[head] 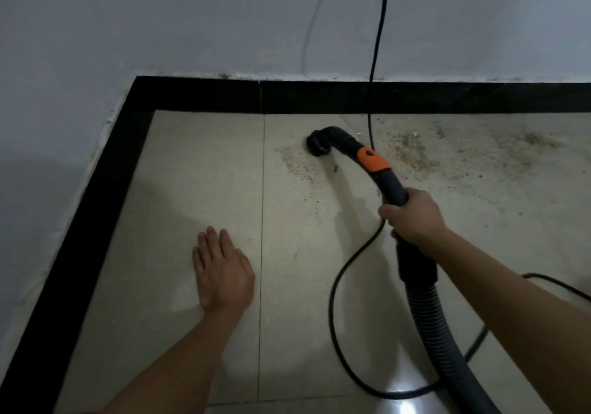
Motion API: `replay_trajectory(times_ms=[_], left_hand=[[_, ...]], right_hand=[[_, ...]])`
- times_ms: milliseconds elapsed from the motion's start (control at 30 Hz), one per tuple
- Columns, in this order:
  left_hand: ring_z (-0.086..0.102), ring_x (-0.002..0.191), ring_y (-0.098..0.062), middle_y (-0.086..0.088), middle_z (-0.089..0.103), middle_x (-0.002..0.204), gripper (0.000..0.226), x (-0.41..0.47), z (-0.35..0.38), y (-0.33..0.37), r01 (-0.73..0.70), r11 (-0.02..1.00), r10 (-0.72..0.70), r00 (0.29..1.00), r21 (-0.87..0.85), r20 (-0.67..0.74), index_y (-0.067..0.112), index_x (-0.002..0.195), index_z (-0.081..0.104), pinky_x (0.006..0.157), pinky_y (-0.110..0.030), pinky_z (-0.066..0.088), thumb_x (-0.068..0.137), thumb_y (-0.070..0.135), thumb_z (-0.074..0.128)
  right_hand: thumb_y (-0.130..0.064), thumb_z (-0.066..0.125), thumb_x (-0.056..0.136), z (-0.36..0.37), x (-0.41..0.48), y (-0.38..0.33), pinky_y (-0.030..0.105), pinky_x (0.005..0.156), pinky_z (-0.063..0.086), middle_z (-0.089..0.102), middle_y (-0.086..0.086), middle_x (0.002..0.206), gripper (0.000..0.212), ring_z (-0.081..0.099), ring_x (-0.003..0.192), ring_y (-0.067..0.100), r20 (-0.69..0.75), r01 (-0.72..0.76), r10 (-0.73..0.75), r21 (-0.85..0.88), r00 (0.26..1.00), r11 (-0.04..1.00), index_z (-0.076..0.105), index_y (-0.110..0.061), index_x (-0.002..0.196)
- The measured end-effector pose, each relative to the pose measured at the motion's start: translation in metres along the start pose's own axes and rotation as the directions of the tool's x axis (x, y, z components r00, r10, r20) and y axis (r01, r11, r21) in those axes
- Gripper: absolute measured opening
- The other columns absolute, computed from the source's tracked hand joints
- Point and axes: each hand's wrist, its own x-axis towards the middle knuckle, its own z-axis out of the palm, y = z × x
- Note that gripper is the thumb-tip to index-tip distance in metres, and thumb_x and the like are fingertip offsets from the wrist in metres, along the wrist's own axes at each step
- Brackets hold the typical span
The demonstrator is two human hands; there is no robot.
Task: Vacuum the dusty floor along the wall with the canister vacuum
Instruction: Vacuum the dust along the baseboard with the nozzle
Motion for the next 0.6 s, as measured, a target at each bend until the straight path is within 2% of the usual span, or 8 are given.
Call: replay_trajectory(times_ms=[100,167,267,400,467,533,600], left_hand=[[0.038,0.133,-0.044,-0.029,0.042,0.142,0.055,0.0,0.0,0.0,-0.006,1.0,0.006,1.0,-0.02,-0.006,-0.007,0.132,0.049,0.111,-0.053,0.029,0.09,0.022,0.031],[0.037,0.133,-0.044,-0.029,0.042,0.142,0.055,0.001,0.001,0.0,-0.003,1.0,0.002,1.0,-0.02,-0.013,-0.007,0.133,0.048,0.112,-0.052,0.028,0.09,0.023,0.03],[0.036,0.134,-0.043,-0.028,0.041,0.143,0.054,0.0,0.002,-0.001,-0.005,1.0,0.005,1.0,-0.019,-0.005,-0.006,0.133,0.048,0.112,-0.052,0.028,0.09,0.022,0.033],[0.037,0.134,-0.043,-0.028,0.042,0.142,0.055,0.001,0.002,-0.002,-0.008,1.0,0.007,1.0,-0.022,-0.011,-0.006,0.133,0.049,0.112,-0.052,0.028,0.09,0.024,0.032],[0.037,0.134,-0.042,-0.027,0.042,0.143,0.056,0.001,0.002,-0.002,-0.007,1.0,0.007,1.0,-0.02,-0.007,-0.005,0.134,0.048,0.112,-0.052,0.027,0.089,0.025,0.031],[0.037,0.134,-0.042,-0.028,0.042,0.142,0.056,0.001,0.003,-0.003,-0.013,1.0,0.013,1.0,-0.025,-0.005,-0.006,0.133,0.048,0.111,-0.052,0.028,0.09,0.025,0.03],[0.037,0.133,-0.043,-0.028,0.042,0.142,0.056,0.0,0.003,-0.004,-0.017,1.0,0.017,1.0,-0.023,-0.007,-0.006,0.133,0.048,0.111,-0.053,0.027,0.09,0.025,0.031]], right_hand=[[-0.023,0.069,0.073,0.014,-0.006,-0.012,0.027,0.044,0.049,0.066,0.008,0.069,0.021,0.064,0.047,0.02,-0.011,0.002,-0.002,0.032,1.0,0.999,0.059,-0.016,0.09],[-0.023,0.069,0.073,0.022,-0.008,-0.02,0.032,0.047,0.055,0.067,0.008,0.07,0.022,0.064,0.047,0.019,0.006,0.018,-0.018,0.027,1.0,0.999,0.059,-0.015,0.092],[-0.024,0.069,0.073,0.033,-0.013,-0.035,0.033,0.051,0.055,0.067,0.006,0.073,0.024,0.066,0.05,0.019,0.097,0.085,-0.081,-0.038,0.992,0.996,0.056,-0.019,0.092],[-0.025,0.068,0.074,0.036,-0.013,-0.043,0.035,0.055,0.057,0.065,0.005,0.074,0.023,0.067,0.053,0.02,0.073,0.125,-0.118,-0.099,0.99,0.987,0.054,-0.02,0.092],[-0.026,0.069,0.074,0.03,-0.01,-0.041,0.031,0.052,0.054,0.065,0.003,0.073,0.023,0.067,0.051,0.018,0.091,0.136,-0.124,-0.142,0.988,0.98,0.055,-0.022,0.092],[-0.024,0.07,0.073,0.015,-0.005,-0.034,0.026,0.048,0.05,0.067,0.004,0.07,0.024,0.065,0.046,0.015,0.063,0.101,-0.093,-0.137,0.994,0.985,0.058,-0.02,0.093],[-0.021,0.072,0.074,-0.008,0.0,-0.019,0.027,0.048,0.05,0.067,0.007,0.068,0.025,0.064,0.046,0.018,-0.024,0.02,-0.022,-0.092,0.999,0.996,0.062,-0.013,0.096]])
